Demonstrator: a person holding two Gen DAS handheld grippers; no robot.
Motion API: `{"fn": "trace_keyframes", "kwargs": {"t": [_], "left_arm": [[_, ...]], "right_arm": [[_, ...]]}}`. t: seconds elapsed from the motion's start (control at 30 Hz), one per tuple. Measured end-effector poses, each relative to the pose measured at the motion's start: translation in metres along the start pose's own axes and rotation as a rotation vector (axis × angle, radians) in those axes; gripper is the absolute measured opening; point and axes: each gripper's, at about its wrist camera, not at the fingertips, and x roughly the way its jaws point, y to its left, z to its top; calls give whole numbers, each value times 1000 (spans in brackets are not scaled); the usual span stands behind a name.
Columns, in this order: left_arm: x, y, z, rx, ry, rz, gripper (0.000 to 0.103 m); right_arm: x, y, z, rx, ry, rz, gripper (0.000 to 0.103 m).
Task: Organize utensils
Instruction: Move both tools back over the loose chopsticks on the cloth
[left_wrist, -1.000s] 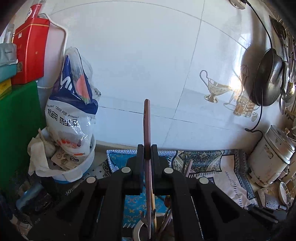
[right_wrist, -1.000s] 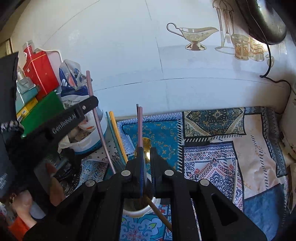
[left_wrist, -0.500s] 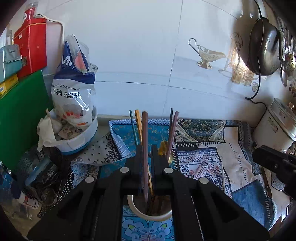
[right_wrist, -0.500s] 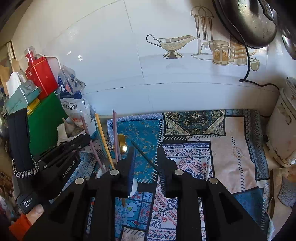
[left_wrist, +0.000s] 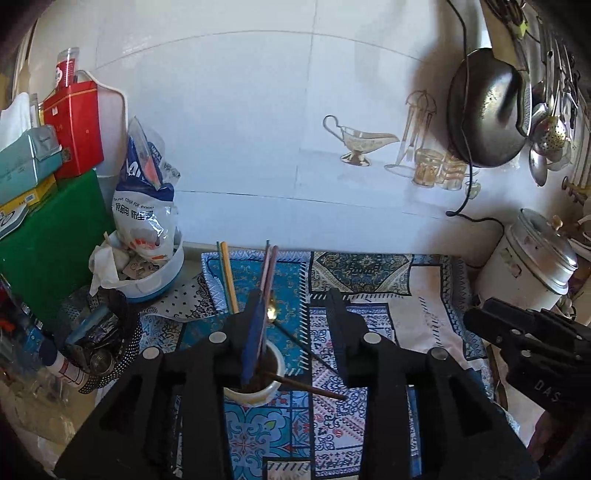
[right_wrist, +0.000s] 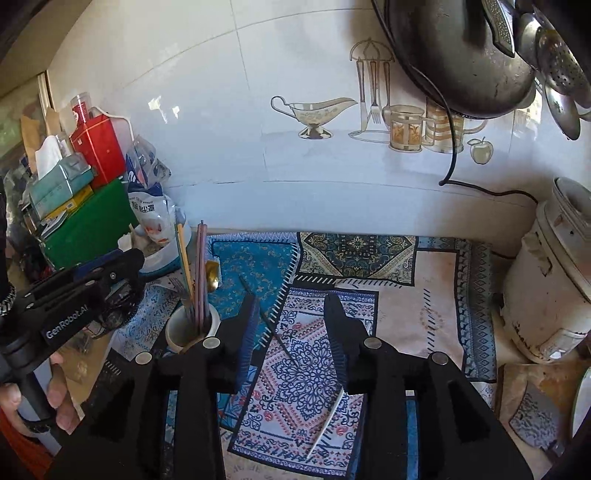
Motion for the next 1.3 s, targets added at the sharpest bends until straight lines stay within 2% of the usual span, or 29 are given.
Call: {"fn": "trace_keyframes", "kwargs": {"t": [0.3, 0.6, 0.7, 0.87, 0.93, 1.1, 1.2, 1.3], "left_arm": [[1, -60, -21, 16, 46, -46, 55], [53, -107, -60, 48, 208, -70, 56], [86, -116, -77, 51, 298, -66, 56], [138, -115, -101, 51, 398, -6, 56], [160, -106, -108, 33, 430, 38, 56], [200, -75, -115, -40, 450, 186, 56], [217, -61, -117, -74, 458, 220, 50], [227, -56, -119, -68, 473, 210, 39]], "right_arm": [[-10, -55, -17, -1, 45, -48, 34], [-1, -105, -44, 57, 135, -118, 34], [5, -115, -53, 82, 173, -134, 34], [24, -129, -69, 113, 248, -140, 34], [33, -132, -75, 120, 279, -138, 34], [46, -138, -85, 144, 323, -126, 34], [50, -138, -89, 154, 336, -118, 34], [55, -136, -91, 155, 350, -111, 34]]}}
